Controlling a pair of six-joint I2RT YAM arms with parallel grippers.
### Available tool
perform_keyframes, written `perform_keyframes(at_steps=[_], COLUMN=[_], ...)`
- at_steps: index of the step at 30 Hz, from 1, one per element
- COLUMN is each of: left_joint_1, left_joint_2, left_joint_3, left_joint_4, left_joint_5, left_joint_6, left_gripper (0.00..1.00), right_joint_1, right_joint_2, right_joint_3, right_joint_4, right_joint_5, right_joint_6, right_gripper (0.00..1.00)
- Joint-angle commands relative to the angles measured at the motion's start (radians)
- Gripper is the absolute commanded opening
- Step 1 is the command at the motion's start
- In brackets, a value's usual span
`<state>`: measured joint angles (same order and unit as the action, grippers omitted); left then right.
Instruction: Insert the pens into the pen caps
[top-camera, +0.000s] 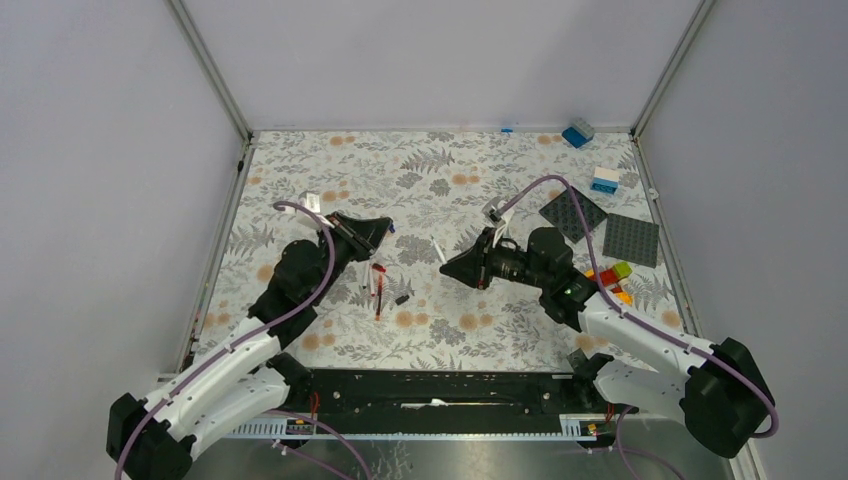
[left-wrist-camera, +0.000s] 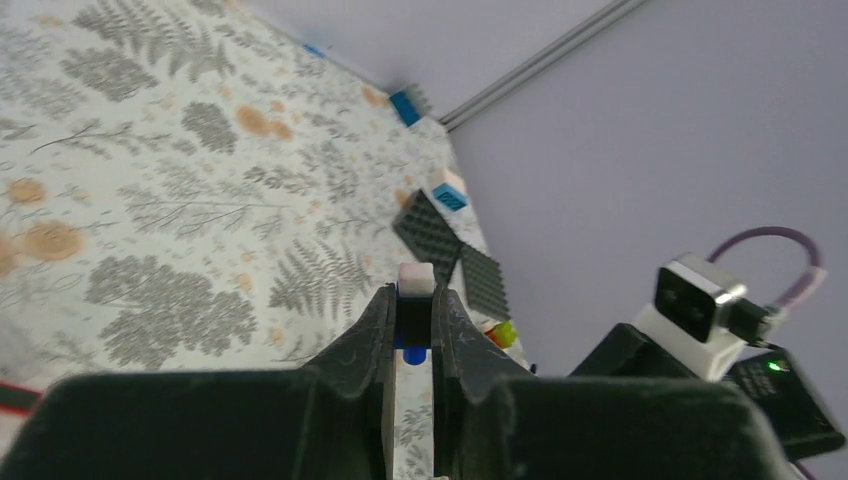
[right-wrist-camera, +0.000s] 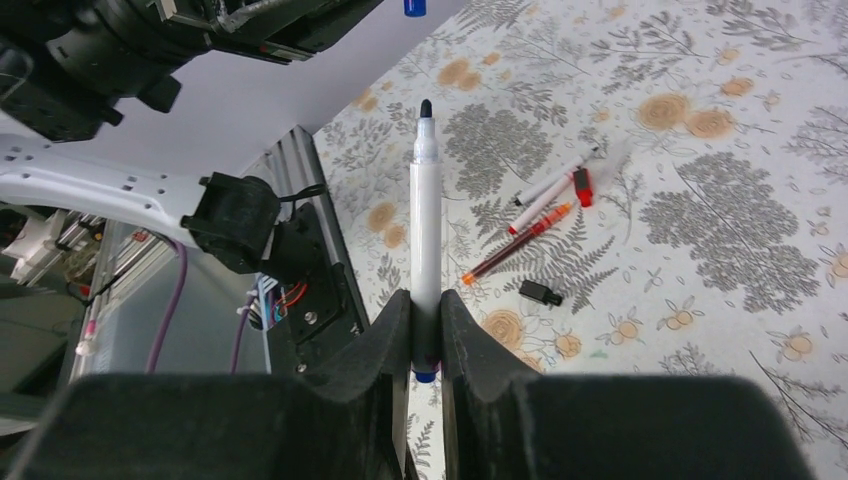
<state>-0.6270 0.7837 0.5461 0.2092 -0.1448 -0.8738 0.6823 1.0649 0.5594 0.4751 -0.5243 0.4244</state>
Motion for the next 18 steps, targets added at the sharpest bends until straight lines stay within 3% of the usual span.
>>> perform_keyframes(at_steps=[1, 18], left_joint_1=[0.007, 0.007], left_joint_2=[-0.052, -0.007], left_joint_3=[-0.03, -0.072], left_joint_4=[0.176, 0.38], left_joint_5=[0.102, 0.266], left_joint_6=[-0.051, -0.119], left_gripper=[0.0, 0.0], right_joint_1=[0.026, 0.084], right_joint_2=[-0.024, 0.047], right_joint_3=[0.071, 0.148], right_joint_4=[0.053, -0.034], right_joint_5=[-0.055, -0.1], right_joint_6=[0.01, -0.042], right_gripper=[0.0, 0.0])
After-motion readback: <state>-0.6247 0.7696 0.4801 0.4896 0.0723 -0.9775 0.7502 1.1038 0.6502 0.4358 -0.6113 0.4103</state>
